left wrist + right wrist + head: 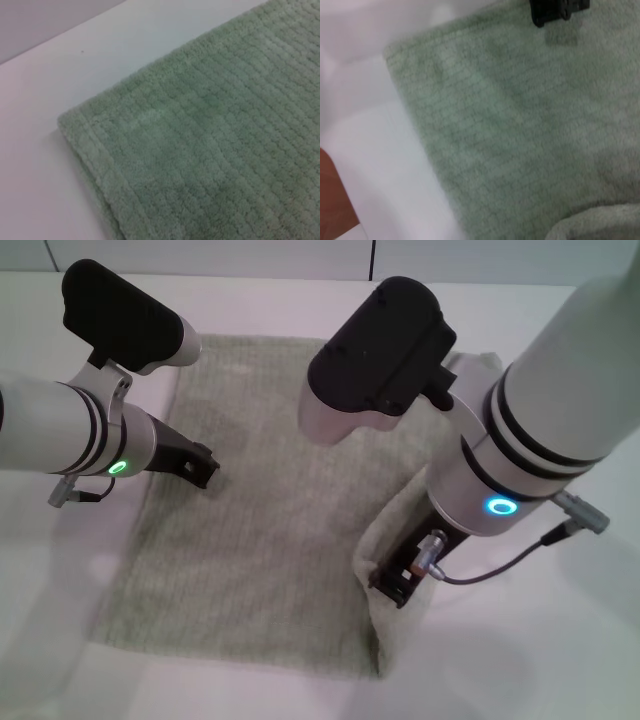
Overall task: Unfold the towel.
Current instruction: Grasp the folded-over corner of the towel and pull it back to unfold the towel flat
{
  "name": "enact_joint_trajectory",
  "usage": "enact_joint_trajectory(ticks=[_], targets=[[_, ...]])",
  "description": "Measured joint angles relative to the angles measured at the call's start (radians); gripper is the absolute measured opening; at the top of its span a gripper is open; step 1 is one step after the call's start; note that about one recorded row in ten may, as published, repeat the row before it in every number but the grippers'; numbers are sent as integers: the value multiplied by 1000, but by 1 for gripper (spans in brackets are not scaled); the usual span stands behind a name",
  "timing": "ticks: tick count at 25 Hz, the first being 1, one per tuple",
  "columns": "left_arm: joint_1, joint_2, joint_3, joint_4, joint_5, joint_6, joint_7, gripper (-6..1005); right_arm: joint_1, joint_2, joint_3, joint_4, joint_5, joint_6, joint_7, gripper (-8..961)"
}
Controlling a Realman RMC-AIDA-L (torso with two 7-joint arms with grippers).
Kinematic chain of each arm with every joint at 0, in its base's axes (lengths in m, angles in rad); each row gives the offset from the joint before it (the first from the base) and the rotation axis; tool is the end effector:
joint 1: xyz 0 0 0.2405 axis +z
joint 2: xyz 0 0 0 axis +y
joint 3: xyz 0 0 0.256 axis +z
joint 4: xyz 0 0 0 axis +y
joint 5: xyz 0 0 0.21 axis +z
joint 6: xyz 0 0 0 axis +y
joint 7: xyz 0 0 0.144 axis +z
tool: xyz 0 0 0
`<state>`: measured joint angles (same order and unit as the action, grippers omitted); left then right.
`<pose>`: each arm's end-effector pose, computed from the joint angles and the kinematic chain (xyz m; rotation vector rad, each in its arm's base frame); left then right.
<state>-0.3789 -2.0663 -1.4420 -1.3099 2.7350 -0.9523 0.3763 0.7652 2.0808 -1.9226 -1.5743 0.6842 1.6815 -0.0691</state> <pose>-0.2298 0.3581 -0.0361 -2.2867 -0.8104 0.3261 0.0722 0.2792 -0.0709 -2.7641 0.7374 -0.7395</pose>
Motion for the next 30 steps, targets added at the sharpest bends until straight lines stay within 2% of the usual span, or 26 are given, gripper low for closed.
enact_joint_trajectory(ticks=[19,22,23,30], targets=[[-5,-1,0,5,0,-8,-5,-1,-58,-3,-67,-45,-7,19,15,19],[-5,-1,0,6,0,-8,-5,-1,-90,2,-80,-112,-36,17,22,19],[-5,-1,0,6,0,-8,-5,-1,-114,6,-96,-175,-80,13,39,19],[-5,-2,0,6,-1,-8,-5,-1,-169,12,-112,-232,-126,-18,62,18]])
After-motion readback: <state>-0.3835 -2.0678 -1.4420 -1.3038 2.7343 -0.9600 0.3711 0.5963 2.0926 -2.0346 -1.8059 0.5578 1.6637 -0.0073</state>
